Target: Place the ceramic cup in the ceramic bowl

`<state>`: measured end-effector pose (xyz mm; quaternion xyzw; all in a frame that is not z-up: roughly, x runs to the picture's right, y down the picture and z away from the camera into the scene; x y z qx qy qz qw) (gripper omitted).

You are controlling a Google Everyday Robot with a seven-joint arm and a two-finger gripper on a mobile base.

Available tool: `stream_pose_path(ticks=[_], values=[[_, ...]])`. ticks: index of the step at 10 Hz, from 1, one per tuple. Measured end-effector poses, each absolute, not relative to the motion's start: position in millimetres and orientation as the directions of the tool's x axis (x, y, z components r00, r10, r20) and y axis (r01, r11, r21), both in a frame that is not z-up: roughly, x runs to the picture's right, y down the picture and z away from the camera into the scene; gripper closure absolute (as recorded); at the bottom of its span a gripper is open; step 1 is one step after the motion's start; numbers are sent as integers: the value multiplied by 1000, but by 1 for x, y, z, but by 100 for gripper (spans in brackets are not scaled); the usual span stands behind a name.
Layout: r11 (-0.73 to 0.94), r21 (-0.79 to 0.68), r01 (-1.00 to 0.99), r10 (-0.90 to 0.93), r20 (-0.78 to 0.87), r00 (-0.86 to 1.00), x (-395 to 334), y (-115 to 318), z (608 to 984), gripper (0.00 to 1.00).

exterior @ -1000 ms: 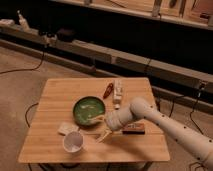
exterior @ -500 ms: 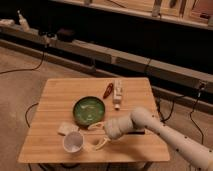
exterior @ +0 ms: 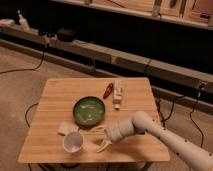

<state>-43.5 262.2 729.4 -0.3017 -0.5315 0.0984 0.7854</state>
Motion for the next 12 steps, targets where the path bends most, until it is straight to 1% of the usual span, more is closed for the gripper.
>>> stream_pose_path(ticks=[4, 7, 8, 10, 11, 12], values=[[803, -565, 193, 467, 795, 387, -54, 271, 733, 35], [815, -546, 196, 455, 811, 368, -71, 266, 748, 35], [820, -541, 186, 456, 815, 358, -75, 260, 752, 39], [825, -539, 171, 466, 819, 335, -84, 251, 758, 56], [823, -542, 172, 471, 819, 329, -86, 250, 758, 58], [816, -545, 191, 467, 818, 336, -88, 254, 757, 56]])
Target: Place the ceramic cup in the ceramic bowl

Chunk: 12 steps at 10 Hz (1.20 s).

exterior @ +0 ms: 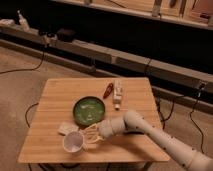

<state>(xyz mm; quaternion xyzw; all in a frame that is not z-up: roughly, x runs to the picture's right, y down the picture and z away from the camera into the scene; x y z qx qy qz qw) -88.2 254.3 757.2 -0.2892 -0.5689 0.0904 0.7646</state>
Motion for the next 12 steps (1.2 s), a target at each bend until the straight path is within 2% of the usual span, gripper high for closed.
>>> stream_pose_path(ticks=[4, 9, 12], values=[[803, -561, 199, 457, 796, 398, -81, 256, 759, 23], [791, -563, 240, 498, 820, 283, -89, 253, 729, 21], [790, -540, 290, 476, 839, 264, -101, 266, 732, 21]])
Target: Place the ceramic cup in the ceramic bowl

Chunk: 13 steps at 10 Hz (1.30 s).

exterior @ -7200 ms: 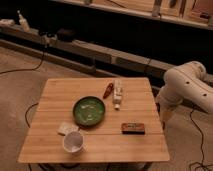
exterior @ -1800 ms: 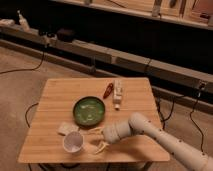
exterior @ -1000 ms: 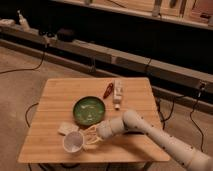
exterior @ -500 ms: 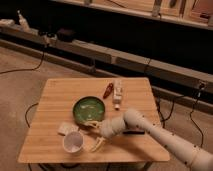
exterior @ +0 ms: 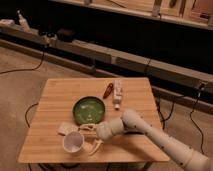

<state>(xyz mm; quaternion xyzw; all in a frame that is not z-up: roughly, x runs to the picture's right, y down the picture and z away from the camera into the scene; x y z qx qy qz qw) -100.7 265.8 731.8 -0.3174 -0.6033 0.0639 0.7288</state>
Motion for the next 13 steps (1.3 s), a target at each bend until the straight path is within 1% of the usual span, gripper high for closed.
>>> stream_pose_path(ticks=[6, 12, 13], values=[[781, -521, 343, 458, 852, 252, -137, 271, 741, 21], [762, -537, 362, 481, 844, 238, -154, 273, 745, 21], [758, -539, 367, 485, 842, 234, -157, 274, 745, 24]])
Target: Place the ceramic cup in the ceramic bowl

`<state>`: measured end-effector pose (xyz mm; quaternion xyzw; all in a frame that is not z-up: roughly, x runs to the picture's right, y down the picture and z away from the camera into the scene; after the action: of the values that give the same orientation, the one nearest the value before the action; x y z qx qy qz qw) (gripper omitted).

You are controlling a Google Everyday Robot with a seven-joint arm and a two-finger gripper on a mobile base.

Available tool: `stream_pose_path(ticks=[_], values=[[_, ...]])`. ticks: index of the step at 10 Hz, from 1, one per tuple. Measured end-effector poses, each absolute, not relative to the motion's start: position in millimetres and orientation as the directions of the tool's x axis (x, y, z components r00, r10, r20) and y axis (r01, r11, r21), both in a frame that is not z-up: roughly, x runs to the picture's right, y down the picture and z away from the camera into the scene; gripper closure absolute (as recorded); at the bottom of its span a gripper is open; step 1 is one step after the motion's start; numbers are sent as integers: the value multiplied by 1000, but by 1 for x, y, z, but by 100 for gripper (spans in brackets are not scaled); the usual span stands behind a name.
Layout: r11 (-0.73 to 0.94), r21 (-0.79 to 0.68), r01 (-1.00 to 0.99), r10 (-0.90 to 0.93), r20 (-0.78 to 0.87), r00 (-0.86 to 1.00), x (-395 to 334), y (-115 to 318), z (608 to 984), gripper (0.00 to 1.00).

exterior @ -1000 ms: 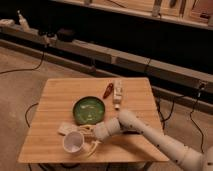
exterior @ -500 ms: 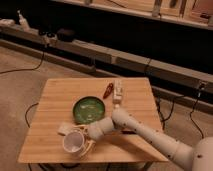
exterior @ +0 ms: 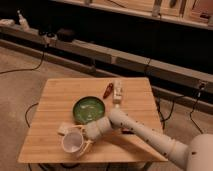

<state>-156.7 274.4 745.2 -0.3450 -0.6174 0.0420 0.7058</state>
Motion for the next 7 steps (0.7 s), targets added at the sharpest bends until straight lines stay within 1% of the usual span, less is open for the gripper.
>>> stream_pose_path(ticks=[1, 3, 4, 7], values=[[755, -541, 370, 489, 841, 231, -158, 275, 745, 33], [750, -550, 367, 501, 835, 227, -160, 275, 748, 54], [749, -554, 364, 507, 832, 226, -159, 275, 750, 58], [748, -570, 342, 526, 822, 220, -155, 271, 756, 59]])
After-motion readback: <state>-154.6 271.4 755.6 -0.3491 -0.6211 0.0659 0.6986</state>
